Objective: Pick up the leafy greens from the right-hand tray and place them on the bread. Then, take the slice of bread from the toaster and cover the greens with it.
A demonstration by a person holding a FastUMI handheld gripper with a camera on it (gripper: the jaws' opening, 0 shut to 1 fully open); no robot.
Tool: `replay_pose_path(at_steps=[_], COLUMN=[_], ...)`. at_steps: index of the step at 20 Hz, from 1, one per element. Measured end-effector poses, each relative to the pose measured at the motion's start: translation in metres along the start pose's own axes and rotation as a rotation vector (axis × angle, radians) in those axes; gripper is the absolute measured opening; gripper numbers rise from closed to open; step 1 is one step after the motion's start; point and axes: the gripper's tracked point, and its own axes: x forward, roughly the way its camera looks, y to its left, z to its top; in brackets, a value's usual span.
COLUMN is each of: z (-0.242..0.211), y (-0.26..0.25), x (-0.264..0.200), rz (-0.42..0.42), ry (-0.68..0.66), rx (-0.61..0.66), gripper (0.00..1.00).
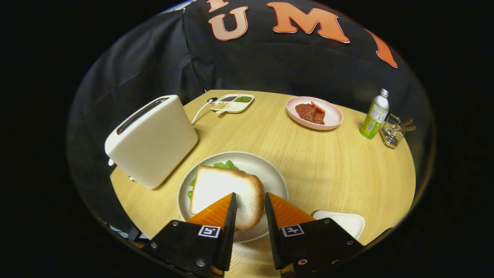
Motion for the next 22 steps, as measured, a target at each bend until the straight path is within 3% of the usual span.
replay_pose_path(at_steps=[7, 12, 18, 22], z=[0.056, 0.093, 0.115, 0.114], y=[-0.029, -0.058, -0.074, -0.075], x=[-0.050, -0.107, -0.176, -0.197], rz=[-0.098, -0.210, -0.295, -0.335], ry=[-0.291, -0.523, -0.749, -0.822], rx=[0.015, 0.008, 0.007, 0.023], gripper=[0.52, 0.66, 0.75, 0.85])
